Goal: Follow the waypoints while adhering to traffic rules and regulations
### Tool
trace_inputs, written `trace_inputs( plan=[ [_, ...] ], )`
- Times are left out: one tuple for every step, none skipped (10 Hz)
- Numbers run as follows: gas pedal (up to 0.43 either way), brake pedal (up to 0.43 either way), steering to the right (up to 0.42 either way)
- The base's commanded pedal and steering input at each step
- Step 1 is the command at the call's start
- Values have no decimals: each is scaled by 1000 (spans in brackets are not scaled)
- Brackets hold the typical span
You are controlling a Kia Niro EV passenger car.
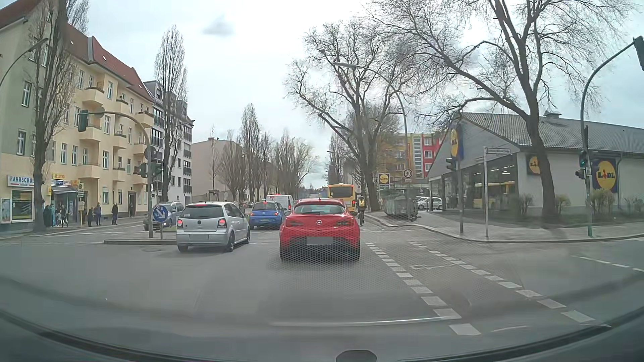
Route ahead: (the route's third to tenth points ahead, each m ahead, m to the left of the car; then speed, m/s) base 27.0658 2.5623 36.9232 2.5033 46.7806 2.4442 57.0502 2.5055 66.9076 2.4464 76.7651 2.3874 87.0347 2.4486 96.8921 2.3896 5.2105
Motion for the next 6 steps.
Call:
trace_inputs(
  plan=[
    [0,0,10],
    [0,0,10],
    [0,0,10],
    [0,0,9],
    [0,0,7],
    [0,0,5]
  ],
)
